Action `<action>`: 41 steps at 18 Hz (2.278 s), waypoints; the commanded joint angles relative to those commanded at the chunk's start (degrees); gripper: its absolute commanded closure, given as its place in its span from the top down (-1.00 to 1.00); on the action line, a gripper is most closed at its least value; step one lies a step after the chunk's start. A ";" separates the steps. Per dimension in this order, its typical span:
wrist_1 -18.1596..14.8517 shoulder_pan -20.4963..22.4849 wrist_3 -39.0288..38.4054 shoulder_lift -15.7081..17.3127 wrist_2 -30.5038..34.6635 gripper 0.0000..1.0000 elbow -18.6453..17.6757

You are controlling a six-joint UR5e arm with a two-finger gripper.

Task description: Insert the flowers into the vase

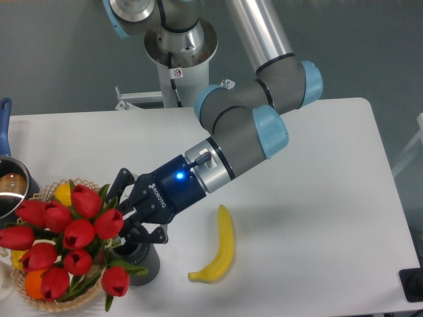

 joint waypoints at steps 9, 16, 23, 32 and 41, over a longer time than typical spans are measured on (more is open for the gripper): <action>0.09 0.18 4.03 0.61 1.14 -0.91 -5.97; 0.09 0.53 7.90 0.26 1.23 -0.64 -10.54; 0.00 1.40 10.72 0.35 6.15 0.12 -14.32; -0.09 6.58 10.37 4.21 6.33 1.00 -18.80; -0.18 17.74 10.72 11.77 6.50 1.00 -25.58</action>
